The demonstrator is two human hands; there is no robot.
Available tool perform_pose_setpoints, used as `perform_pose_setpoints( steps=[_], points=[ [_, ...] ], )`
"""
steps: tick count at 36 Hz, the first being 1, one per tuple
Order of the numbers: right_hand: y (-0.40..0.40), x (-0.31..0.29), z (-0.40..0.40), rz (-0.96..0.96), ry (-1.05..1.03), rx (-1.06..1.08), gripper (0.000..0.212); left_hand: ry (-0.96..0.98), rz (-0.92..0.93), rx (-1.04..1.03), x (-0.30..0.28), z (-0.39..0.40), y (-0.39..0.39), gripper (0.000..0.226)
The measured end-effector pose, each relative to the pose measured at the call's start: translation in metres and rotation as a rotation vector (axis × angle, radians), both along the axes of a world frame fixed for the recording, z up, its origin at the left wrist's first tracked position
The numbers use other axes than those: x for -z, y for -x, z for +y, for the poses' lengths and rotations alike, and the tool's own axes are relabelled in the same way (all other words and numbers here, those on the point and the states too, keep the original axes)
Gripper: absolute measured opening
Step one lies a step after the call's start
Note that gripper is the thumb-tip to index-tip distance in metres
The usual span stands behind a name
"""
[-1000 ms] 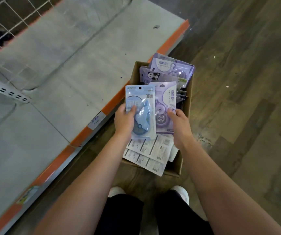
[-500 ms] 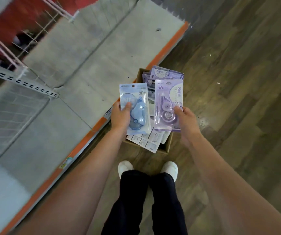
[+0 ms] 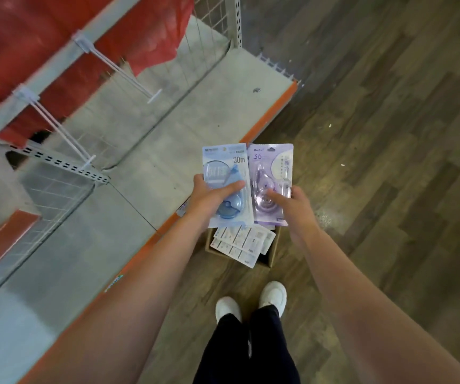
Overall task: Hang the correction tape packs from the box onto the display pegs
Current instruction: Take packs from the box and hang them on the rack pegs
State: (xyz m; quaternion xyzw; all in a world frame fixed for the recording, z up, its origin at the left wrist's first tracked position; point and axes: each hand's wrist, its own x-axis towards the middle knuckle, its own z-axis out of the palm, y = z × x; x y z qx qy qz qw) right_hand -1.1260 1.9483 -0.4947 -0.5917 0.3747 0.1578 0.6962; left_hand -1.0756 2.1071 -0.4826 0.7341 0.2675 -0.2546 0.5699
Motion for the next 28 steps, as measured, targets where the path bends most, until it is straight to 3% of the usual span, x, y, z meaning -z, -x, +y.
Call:
perform_pose_setpoints(
  steps=[6,12,14,17,21,28],
  points=[
    [-0.003,-0.041,0.011,-0.057,-0.033,0.000,0.017,0.018,-0.068,0.094,-0.041,0.004,0.001,0.081],
    [-0.003,-0.098,0.031,-0.156,-0.057,-0.118,0.015,0.052,-0.006,0.156,-0.083,0.007,0.007,0.089],
    [-0.003,-0.117,0.042,-0.175,-0.057,-0.174,0.017,0.173,0.004,0.173,-0.100,0.006,0.007,0.079],
    [-0.005,-0.143,0.053,-0.172,-0.063,-0.234,0.030,0.395,0.008,0.150,-0.129,0.007,0.008,0.044],
    [-0.008,-0.169,0.053,-0.232,0.022,-0.246,0.021,0.512,0.003,0.060,-0.157,0.018,0.006,0.041],
    [-0.019,-0.212,0.047,-0.299,0.336,-0.255,0.037,0.504,-0.129,-0.017,-0.205,0.033,0.005,0.034]
  ],
)
